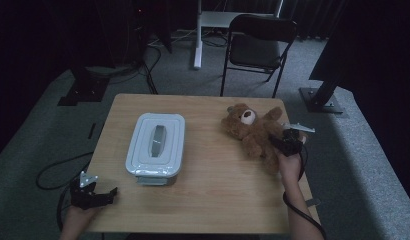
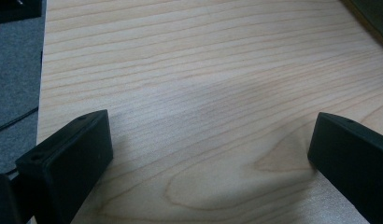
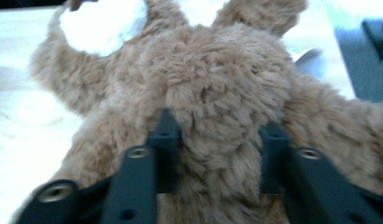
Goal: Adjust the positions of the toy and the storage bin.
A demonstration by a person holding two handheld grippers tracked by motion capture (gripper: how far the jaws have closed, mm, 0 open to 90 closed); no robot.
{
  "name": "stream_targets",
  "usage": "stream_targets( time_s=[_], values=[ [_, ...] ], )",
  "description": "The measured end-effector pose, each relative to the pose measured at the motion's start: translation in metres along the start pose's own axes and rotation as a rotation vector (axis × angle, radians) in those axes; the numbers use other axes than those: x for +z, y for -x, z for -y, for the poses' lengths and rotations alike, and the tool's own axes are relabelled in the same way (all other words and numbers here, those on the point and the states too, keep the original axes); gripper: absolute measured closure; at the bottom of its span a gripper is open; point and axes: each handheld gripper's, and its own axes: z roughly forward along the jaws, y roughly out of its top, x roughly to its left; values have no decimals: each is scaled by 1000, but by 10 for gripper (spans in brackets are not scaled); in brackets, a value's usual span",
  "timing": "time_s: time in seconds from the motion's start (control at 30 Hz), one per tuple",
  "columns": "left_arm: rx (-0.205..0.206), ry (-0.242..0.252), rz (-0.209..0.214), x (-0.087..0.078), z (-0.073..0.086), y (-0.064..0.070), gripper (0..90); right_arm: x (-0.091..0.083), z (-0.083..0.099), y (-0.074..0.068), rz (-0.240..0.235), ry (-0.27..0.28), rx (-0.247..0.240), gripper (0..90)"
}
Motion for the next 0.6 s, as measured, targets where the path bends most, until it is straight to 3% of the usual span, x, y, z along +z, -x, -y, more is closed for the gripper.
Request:
stream_targets(
  time_s=[0.13,0.23,0.33,0.4,0.6],
  values=[
    [0,0,0,0,0,0,7,-5,6,3,1,-16,-22,387],
    [0,0,0,0,0,0,7,-13,6,-1,26,-3,-73,379],
    [0,0,0,0,0,0,7,-20,5,-4,21,13,-108,365],
    [0,0,0,0,0,0,7,-25,4,-2,-16,15,-107,353],
    [0,0,0,0,0,0,7,-40,20,6,-11,-35,-101,299]
  ],
)
